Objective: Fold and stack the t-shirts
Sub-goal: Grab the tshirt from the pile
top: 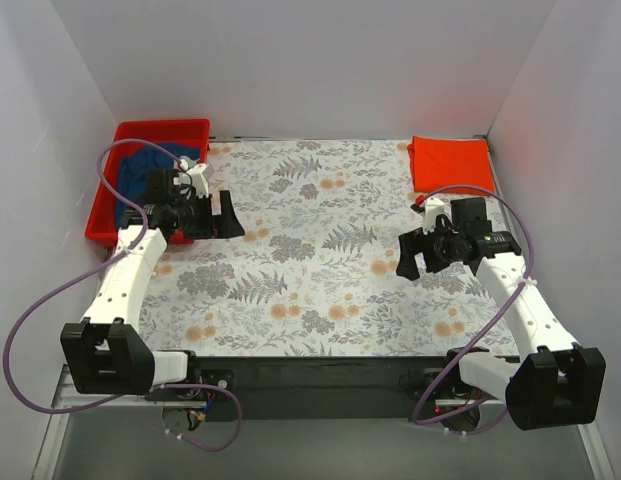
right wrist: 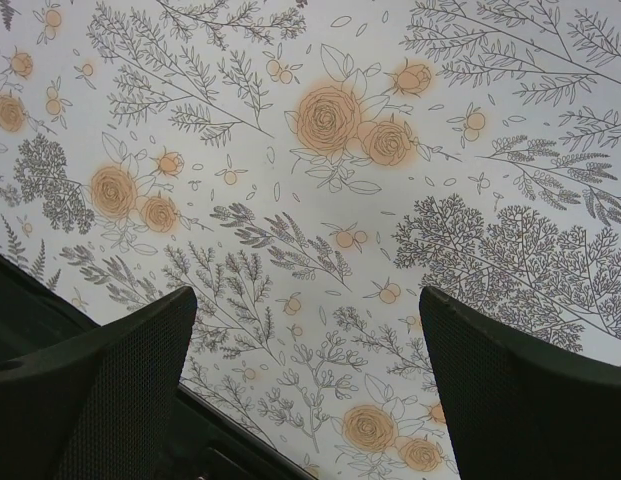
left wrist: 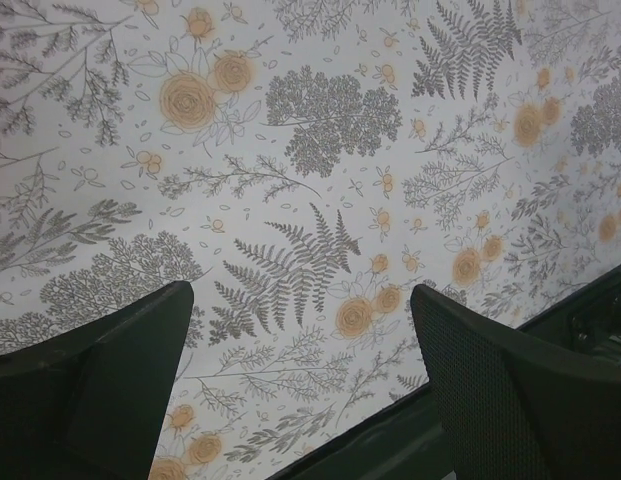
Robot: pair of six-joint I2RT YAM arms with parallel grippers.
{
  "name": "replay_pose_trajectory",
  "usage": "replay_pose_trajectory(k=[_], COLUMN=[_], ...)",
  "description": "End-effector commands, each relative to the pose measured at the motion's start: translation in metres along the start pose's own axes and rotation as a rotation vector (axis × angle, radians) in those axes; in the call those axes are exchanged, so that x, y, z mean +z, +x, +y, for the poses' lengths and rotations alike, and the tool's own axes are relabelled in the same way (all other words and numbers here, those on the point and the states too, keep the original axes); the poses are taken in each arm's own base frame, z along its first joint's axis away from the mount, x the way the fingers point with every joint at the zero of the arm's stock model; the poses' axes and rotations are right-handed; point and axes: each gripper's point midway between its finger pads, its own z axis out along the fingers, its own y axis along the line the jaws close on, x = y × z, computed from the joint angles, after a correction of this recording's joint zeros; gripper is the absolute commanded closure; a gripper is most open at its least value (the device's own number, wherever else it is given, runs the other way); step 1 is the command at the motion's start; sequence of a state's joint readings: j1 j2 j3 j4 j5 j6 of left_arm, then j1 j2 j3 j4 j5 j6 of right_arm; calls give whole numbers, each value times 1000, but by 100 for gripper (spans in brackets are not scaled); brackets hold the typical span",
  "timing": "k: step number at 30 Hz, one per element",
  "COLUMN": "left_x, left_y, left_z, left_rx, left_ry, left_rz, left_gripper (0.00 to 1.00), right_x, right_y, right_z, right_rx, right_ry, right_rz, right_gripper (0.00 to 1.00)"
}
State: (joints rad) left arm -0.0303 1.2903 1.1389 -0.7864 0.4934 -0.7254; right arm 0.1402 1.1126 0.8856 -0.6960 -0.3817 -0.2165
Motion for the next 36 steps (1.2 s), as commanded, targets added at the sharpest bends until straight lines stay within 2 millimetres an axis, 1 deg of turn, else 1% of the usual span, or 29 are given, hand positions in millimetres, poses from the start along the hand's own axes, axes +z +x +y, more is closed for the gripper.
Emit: replay_pose_trajectory(k=[1, 2, 4, 5, 6, 7, 8, 9, 10, 11, 12, 13, 14, 15, 16, 18, 19, 20, 21, 22, 23, 24, 25, 27, 28, 31, 33, 34, 36], left_x=[-13, -19, -26, -12, -29, -26, -9, -20, -20, 6, 11, -4, 34, 34, 29, 41, 43, 61, 60, 68, 74, 76, 87, 89, 98, 109, 117, 119, 124], left_y=[-39, -57, -86, -89, -122, -131, -133, -161, -172, -166, -169, -203, -179, -187, -206, -200, -201, -183, -182, -172, -161, -155, -142, -134, -121, -106, -96, -95, -93], left_z=[2, 1, 17, 31, 42, 54, 73, 86, 98, 126, 146, 160, 197, 209, 218, 241, 246, 266, 269, 277, 291, 299, 309, 323, 333, 339, 339, 338, 335], left_rx=[75, 111, 129, 118, 112, 94, 56, 54, 43, -1, -26, -17, -85, -95, -85, -100, -92, -98, -83, -85, -84, -95, -118, -167, -192, -209, -203, -199, -195], left_ry=[-38, -51, -146, -173, -219, -247, -266, -295, -316, -337, -365, -449, -489, -525, -562, -566, -572, -606, -625, -632, -678, -688, -683, -675, -672, -618, -578, -563, -539], left_rz=[-89, -132, -191, -142, -206, -195, -139, -188, -193, -117, -100, -168, -33, -34, -77, -62, -77, -56, -69, -51, -32, -18, 13, 22, 53, 91, 112, 112, 111], left_gripper=[10, 10, 10, 10, 10, 10, 10, 10, 10, 10, 10, 10, 10, 10, 10, 11, 11, 11, 10, 10, 10, 10, 10, 10, 10, 12, 19, 23, 40], right_x=[1, 1, 2, 3, 3, 2, 3, 2, 2, 2, 1, -1, -1, -2, -3, -3, -3, -2, -1, -2, 0, 0, -1, 1, 2, 4, 5, 5, 5], right_y=[-10, -9, -7, -6, -4, -4, -2, -1, -1, -1, 0, 1, 1, -1, -3, -6, -7, -6, -6, -9, -9, -10, -11, -11, -10, -9, -9, -9, -9], right_z=[1, 1, 0, -1, -2, -3, -4, -7, -9, -14, -24, -28, -30, -33, -35, -36, -37, -38, -38, -38, -38, -38, -38, -35, -35, -36, -38, -38, -40], right_rx=[-10, -7, -10, -8, -7, -9, -7, -5, 2, 2, 13, 42, 56, 71, 81, 78, 73, 75, 66, 54, 47, 36, 31, 26, 31, 34, 36, 37, 34], right_ry=[-8, -11, -4, -1, 9, 13, 20, 40, 56, 82, 134, 157, 169, 191, 198, 195, 196, 194, 190, 182, 175, 171, 169, 148, 146, 143, 150, 149, 159], right_rz=[-34, -29, -26, -26, -22, -23, -23, -25, -27, -40, -39, -43, -48, -57, -61, -65, -66, -57, -51, -53, -48, -49, -51, -49, -44, -36, -32, -29, -24], right_gripper=[2, 2, 2, 2, 2, 2, 2, 1, 2, 2, 2, 2, 2, 2, 2, 2, 2, 2, 2, 2, 2, 2, 2, 2, 2, 2, 2, 2, 2])
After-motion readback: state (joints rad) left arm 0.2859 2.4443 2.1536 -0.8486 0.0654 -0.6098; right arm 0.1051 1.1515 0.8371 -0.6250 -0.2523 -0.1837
